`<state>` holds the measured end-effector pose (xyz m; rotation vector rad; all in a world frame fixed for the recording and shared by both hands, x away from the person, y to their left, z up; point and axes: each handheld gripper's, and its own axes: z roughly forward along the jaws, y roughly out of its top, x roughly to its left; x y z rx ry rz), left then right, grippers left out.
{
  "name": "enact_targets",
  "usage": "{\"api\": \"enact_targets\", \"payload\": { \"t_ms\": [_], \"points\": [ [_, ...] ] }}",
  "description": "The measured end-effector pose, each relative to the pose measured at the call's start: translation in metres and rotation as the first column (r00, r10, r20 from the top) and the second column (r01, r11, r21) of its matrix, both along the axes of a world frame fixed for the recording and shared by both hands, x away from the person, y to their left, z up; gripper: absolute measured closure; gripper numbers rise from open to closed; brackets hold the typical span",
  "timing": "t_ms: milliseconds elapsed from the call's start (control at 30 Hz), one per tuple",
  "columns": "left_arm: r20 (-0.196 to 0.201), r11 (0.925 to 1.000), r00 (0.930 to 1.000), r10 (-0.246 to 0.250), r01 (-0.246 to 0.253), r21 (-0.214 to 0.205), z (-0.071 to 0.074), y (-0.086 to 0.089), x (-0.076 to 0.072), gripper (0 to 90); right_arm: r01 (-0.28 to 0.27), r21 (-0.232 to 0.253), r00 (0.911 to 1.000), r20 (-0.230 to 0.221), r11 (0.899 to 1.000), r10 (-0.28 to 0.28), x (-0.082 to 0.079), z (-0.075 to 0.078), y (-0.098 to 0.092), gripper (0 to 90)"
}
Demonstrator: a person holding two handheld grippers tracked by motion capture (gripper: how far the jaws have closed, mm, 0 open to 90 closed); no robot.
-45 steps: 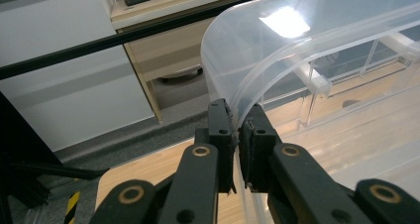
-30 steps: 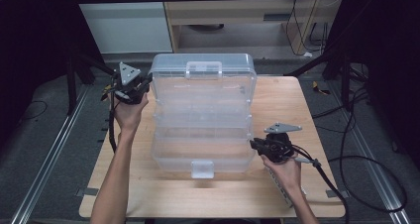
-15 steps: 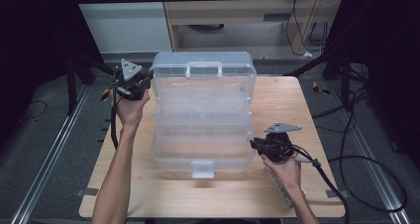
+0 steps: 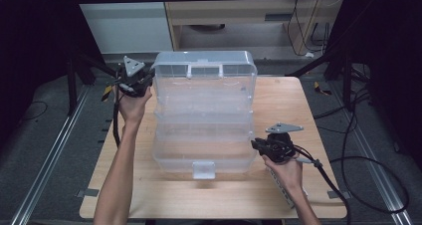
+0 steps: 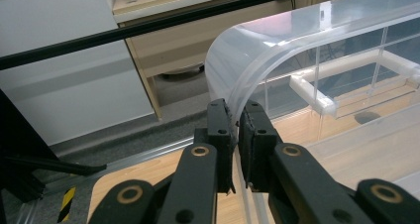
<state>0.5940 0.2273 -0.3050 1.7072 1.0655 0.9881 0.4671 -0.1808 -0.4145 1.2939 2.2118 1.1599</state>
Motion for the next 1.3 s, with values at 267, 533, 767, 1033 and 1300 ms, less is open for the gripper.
{"api": "enact_targets", "payload": {
  "t_ms": [267, 533, 767, 1033, 1300],
  "points": [
    [-0.005, 0.9999, 1.0, 0.006, -0.006, 0.008, -0.001, -0.001, 0.008, 83.5, 0.003, 0.001, 1.0, -0.005, 1.0, -0.003, 0.0, 0.0, 0.0, 77.6],
    [-0.018, 0.9998, 0.9998, 0.011, -0.011, 0.018, -0.001, -0.002, 0.017, 83.4, 0.003, 0.001, 1.0, -0.003, 1.0, -0.003, 0.001, 0.0, 0.0, 77.8],
    [-0.03, 0.9999, 0.9995, 0.007, -0.006, 0.011, -0.002, -0.002, 0.027, 83.3, 0.004, 0.002, 1.0, -0.001, 1.0, -0.004, 0.001, 0.0, 0.0, 77.8],
    [-0.037, 0.9998, 0.9992, 0.014, -0.014, 0.013, -0.003, -0.003, 0.032, 83.1, 0.004, 0.0, 1.0, 0.0, 1.0, -0.004, 0.001, 0.0, 0.0, 77.8],
    [-0.036, 0.999, 0.999, 0.027, -0.026, 0.036, -0.005, -0.005, 0.036, 82.2, 0.007, -0.004, 1.0, 0.003, 1.0, -0.007, 0.001, 0.0, 0.0, 77.9]
  ]
}}
